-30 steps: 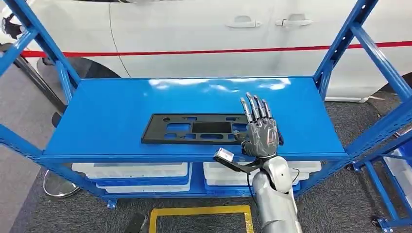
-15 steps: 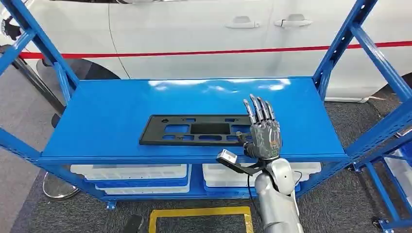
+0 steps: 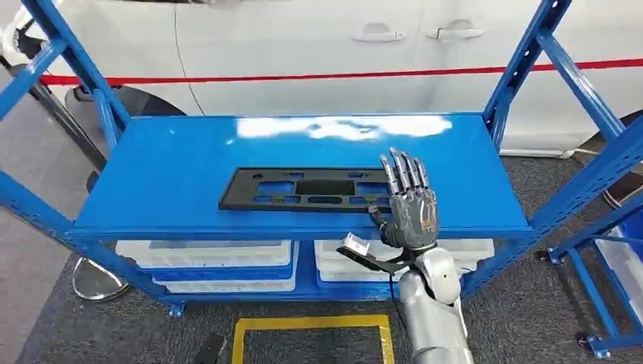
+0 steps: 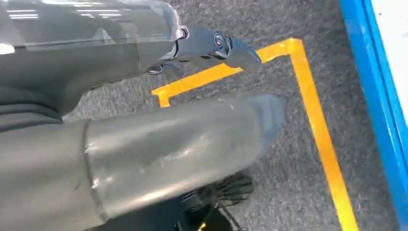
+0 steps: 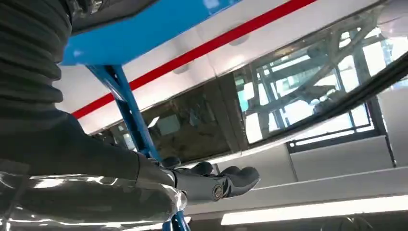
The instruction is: Take the parts from the cabinet and place them on the table.
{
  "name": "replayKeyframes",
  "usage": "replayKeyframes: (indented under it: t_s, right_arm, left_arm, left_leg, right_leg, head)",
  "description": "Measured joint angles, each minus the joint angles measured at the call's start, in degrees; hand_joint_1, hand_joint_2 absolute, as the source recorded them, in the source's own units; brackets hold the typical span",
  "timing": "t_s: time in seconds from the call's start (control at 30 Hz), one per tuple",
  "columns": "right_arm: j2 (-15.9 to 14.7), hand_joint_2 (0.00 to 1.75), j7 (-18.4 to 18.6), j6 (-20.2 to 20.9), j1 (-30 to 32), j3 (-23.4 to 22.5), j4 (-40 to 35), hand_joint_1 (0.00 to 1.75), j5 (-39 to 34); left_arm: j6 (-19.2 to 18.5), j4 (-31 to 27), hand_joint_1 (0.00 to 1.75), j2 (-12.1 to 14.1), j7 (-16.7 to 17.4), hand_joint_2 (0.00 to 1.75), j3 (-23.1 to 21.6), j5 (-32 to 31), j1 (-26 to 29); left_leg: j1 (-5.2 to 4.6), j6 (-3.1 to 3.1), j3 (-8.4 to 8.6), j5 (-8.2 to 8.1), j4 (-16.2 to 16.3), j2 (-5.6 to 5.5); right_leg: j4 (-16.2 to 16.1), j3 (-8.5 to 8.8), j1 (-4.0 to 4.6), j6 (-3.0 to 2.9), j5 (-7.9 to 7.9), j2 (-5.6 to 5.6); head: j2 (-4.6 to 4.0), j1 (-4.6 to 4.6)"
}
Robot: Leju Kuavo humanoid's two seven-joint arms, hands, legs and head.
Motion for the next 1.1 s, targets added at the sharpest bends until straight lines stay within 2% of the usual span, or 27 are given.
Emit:
replayKeyframes:
  t_s: [0.03, 0.07, 0.1, 0.13, 0.2, 0.23, 0.27, 0.3, 0.37, 0.4, 0.43, 0.5, 0.53, 0.57, 0.6, 0.63, 0.7, 0.73, 0.77, 0.8, 0.87, 0.9, 0.93, 1.03, 1.07, 1.1]
  right_arm:
    - [0.0, 1.75, 0.0, 0.0, 0.0, 0.0, 0.0, 0.00, 0.0]
    - [0.0, 1.75, 0.0, 0.0, -0.1, 0.0, 0.0, 0.00, 0.0]
    - [0.0, 1.75, 0.0, 0.0, -0.1, -0.1, 0.0, 0.00, 0.1]
    - [0.0, 1.75, 0.0, 0.0, -0.2, -0.1, 0.0, 0.00, 0.3]
    - [-0.1, 1.75, 0.2, 0.0, 0.1, -0.1, 0.2, 0.00, 1.3]
    - [-0.1, 1.75, 0.3, 0.0, 0.2, -0.1, 0.4, 0.00, 1.5]
    - [-0.1, 1.75, 0.7, 0.0, 0.4, -0.1, 0.7, 0.00, 2.3]
    - [-0.1, 1.75, 1.7, 0.0, 0.4, -0.1, 1.1, 0.00, 3.5]
    - [-0.4, 1.75, 4.7, 0.0, 0.3, 0.9, 1.9, 0.00, 5.8]
    - [-1.0, 1.75, 7.2, 0.0, 0.2, 2.4, 2.6, 0.00, 6.7]
    - [-1.6, 1.75, 9.8, 0.0, 0.1, 4.2, 3.5, 0.00, 7.3]
    - [-3.7, 1.75, 15.9, 0.0, 0.1, 9.3, 5.7, 0.00, 8.6]
    - [-4.5, 1.75, 17.1, 0.0, 0.1, 11.4, 6.3, 0.00, 8.8]
    - [-5.1, 1.75, 17.5, 0.0, 0.0, 13.5, 6.8, 0.00, 9.0]
    - [-5.3, 1.75, 17.7, 0.0, -0.1, 14.5, 7.0, 0.00, 9.0]
    - [-5.7, 1.75, 18.4, 0.0, -0.3, 16.1, 7.6, 0.00, 9.1]
    - [-6.5, 1.75, 19.8, 0.0, -0.5, 18.5, 8.7, 0.00, 9.2]
    - [-7.1, 1.75, 20.7, 0.0, -0.5, 20.1, 9.1, 0.00, 9.2]
    - [-7.5, 1.75, 21.5, 0.0, -0.6, 21.4, 9.5, 0.00, 9.2]
    - [-7.8, 1.75, 21.9, 0.0, -0.7, 22.4, 9.6, 0.00, 9.2]
    - [-8.3, 1.75, 22.6, 0.0, -1.0, 24.7, 10.0, 0.00, 9.1]
    - [-8.5, 1.75, 22.8, 0.0, -1.3, 25.3, 10.1, 0.00, 9.1]
    - [-8.7, 1.75, 22.9, 0.0, -1.5, 26.0, 10.2, 0.00, 9.1]
    - [-9.2, 1.75, 23.4, 0.0, -1.6, 26.9, 10.3, 0.00, 8.5]
    - [-9.3, 1.75, 23.4, 0.0, -1.8, 27.1, 10.3, 0.00, 8.1]
    - [-9.4, 1.75, 23.4, 0.0, -1.8, 27.1, 10.2, 0.00, 7.9]
  left_arm:
    - [0.0, 0.0, 0.00, 0.0, 0.0, 0.00, 0.0, 0.0, 0.1]
    - [0.0, 0.0, 0.00, -0.1, 0.0, 0.00, 0.0, 0.0, 0.1]
    - [0.0, 0.0, 0.00, -0.1, 0.0, 0.00, 0.0, 0.0, 0.1]
    - [0.0, 0.0, 0.00, -0.1, -0.1, 0.00, 0.0, -0.1, 0.0]
    - [0.0, 0.0, 0.00, -0.2, -0.3, 0.00, 0.0, -0.1, 0.2]
    - [0.0, 0.0, 0.00, -0.2, -0.3, 0.00, 0.0, -0.1, 0.3]
    - [0.0, 0.0, 0.00, -0.2, -0.3, 0.00, 0.0, -0.1, 0.4]
    - [0.0, 0.0, 0.00, -0.2, -0.3, 0.00, 0.0, -0.1, 0.5]
    - [-0.1, 0.0, 0.00, -0.3, -0.3, 0.00, -0.2, -0.1, 0.4]
    - [-0.2, 0.0, 0.00, -0.3, -0.3, 0.00, -0.3, -0.2, 0.4]
    - [-0.2, 0.0, 0.00, -0.3, -0.3, 0.00, -0.4, -0.2, 0.2]
    - [-0.4, 0.0, 0.00, -0.3, -0.4, 0.00, -0.5, -0.2, 0.1]
    - [-0.4, 0.0, 0.00, -0.3, -0.3, 0.00, -0.6, -0.2, 0.0]
    - [-0.4, 0.0, 0.00, -0.2, -0.4, 0.00, -0.8, -0.2, 0.0]
    - [-0.4, 0.0, 0.00, -0.2, -0.4, 0.00, -0.8, -0.2, 0.0]
    - [-0.4, 0.0, 0.00, -0.2, -0.4, 0.00, -0.9, -0.2, -0.1]
    - [-0.5, 0.0, 0.00, -0.2, -0.4, 0.00, -0.9, -0.1, -0.1]
    - [-0.6, 0.0, 0.00, -0.2, -0.4, 0.00, -0.9, -0.1, 0.0]
    - [-0.6, 0.0, 0.00, -0.2, -0.4, 0.00, -0.9, 0.0, 0.2]
    - [-0.6, 0.0, 0.00, -0.2, -0.4, 0.00, -0.9, 0.0, 0.3]
    - [-0.6, 0.0, 0.00, -0.2, -0.5, 0.00, -0.9, 0.2, 0.2]
    - [-0.7, 0.0, 0.00, -0.2, -0.5, 0.00, -0.9, 0.2, 0.2]
    - [-0.6, 0.0, 0.00, 0.0, -0.5, 0.00, -0.9, 0.2, 0.0]
    - [-0.9, 0.0, 0.00, 0.0, -0.9, 0.00, -0.9, 0.3, 0.2]
    - [-1.1, 0.0, 0.00, 0.0, -1.2, 0.00, -0.9, 0.3, 0.2]
    - [-1.3, 0.0, 0.00, -0.1, -1.3, 0.00, -0.9, 0.3, 0.3]
  left_leg:
    - [-0.01, 0.26, -0.03, 0.61, -0.4, -0.01]
    - [0.81, 0.35, 0.30, 1.84, -1.1, 0.10]
    - [0.69, 0.47, 0.20, 2.23, -1.4, 0.18]
    - [0.71, 0.90, -0.20, 2.59, -1.4, 0.31]
    - [0.68, 0.82, -1.02, 3.07, -1.3, 0.40]
    - [0.69, 0.74, -1.31, 3.21, -1.2, 0.41]
    - [0.71, 0.65, -1.47, 3.27, -1.1, 0.41]
    - [0.74, 0.61, -1.54, 3.28, -1.0, 0.41]
    - [0.81, 0.25, -1.52, 3.05, -0.5, 0.36]
    - [0.80, -0.13, -1.67, 2.80, -0.3, 0.36]
    - [0.39, -0.55, -2.09, 2.52, 0.3, 0.33]
    - [0.45, -1.09, -2.16, 2.61, 0.0, 0.35]
    - [0.57, -1.46, -2.09, 2.62, 0.0, 0.38]
    - [0.60, -1.82, -2.04, 2.31, 0.1, 0.36]
    - [0.78, -2.08, -2.31, 1.55, 1.0, 0.29]
    - [0.80, -2.36, -3.90, -0.62, 4.3, 0.25]
    - [1.01, -2.74, -8.42, -4.73, 13.5, 0.25]
    - [1.04, -2.83, -10.31, -5.65, 17.2, 0.24]
    - [1.06, -2.83, -10.92, -5.06, 18.0, 0.24]
    - [1.06, -2.72, -10.38, -3.62, 16.6, 0.24]
    - [1.02, -2.05, -6.19, 1.89, 7.2, 0.23]
    - [0.92, -1.40, -3.81, 3.98, 1.9, 0.21]
    - [0.52, -1.12, -3.30, 3.19, 0.4, 0.27]
    - [0.29, -0.75, -3.51, 3.56, 0.4, 0.12]
    - [0.54, -0.31, -3.29, 4.07, -0.4, 0.11]
    - [1.09, -0.17, -2.92, 4.58, -0.9, 0.31]
  right_leg:
    - [-0.4, 0.14, 0.01, 0.41, 0.45, 0.00]
    - [0.0, -0.13, 0.20, 0.67, 0.41, -0.01]
    - [1.0, -0.58, 0.04, 0.96, -1.06, 0.20]
    - [4.0, -1.82, -0.03, 1.13, -3.72, 0.25]
    - [13.8, -5.67, -0.22, 1.69, -8.81, 0.23]
    - [16.7, -6.68, -0.23, 1.84, -9.67, 0.22]
    - [17.0, -6.52, -0.29, 1.93, -9.29, 0.21]
    - [14.5, -4.75, -0.38, 1.96, -7.69, 0.18]
    - [4.9, 1.08, -0.53, 1.82, -3.51, 0.18]
    - [1.1, 2.90, -0.53, 1.54, -3.67, 0.20]
    - [0.5, 3.19, -0.07, 0.98, -4.01, 0.25]
    - [0.7, 2.96, 0.00, 0.19, -4.01, 0.31]
    - [0.6, 2.92, 0.14, -0.16, -3.98, 0.34]
    - [0.2, 3.11, -0.21, -0.67, -3.76, 0.33]
    - [0.1, 3.23, -0.28, -0.89, -3.75, 0.30]
    - [0.1, 3.19, -0.32, -1.30, -3.78, 0.27]
    - [0.1, 3.09, -0.15, -1.49, -3.84, 0.22]
    - [0.2, 3.06, -0.07, -1.51, -3.85, 0.21]
    - [0.2, 3.08, -0.05, -1.51, -3.86, 0.23]
    - [0.2, 3.11, -0.02, -1.51, -3.86, 0.31]
    - [0.3, 3.31, 0.08, -1.50, -3.86, 0.45]
    - [0.2, 3.40, 0.10, -1.47, -3.87, 0.44]
    - [0.4, 3.25, 0.48, -1.11, -3.89, 0.40]
    - [0.0, 3.16, 0.06, -0.11, -3.46, 0.27]
    - [-0.1, 3.27, 0.27, 0.35, -3.35, 0.28]
    - [0.4, 3.13, 0.06, 0.52, -3.80, 0.20]
  head:
    - [0.00, 0.02]
    - [0.00, 0.00]
    - [0.00, 0.04]
    - [0.00, 0.02]
    - [0.00, 0.00]
    - [0.00, 0.02]
    - [0.00, 0.02]
    - [0.00, 0.00]
    - [0.00, 0.02]
    - [0.00, 0.02]
    - [0.00, 0.00]
    - [0.00, 0.00]
    - [0.00, 0.02]
    - [0.00, 0.00]
    - [0.00, 0.00]
    - [0.00, -0.04]
    - [0.00, -0.02]
    - [0.00, -0.02]
    - [0.00, 0.00]
    - [0.00, 0.00]
    - [0.00, -0.02]
    - [0.00, 0.00]
    - [0.00, 0.00]
    - [0.00, 0.00]
    - [0.00, -0.02]
    - [0.00, -0.04]
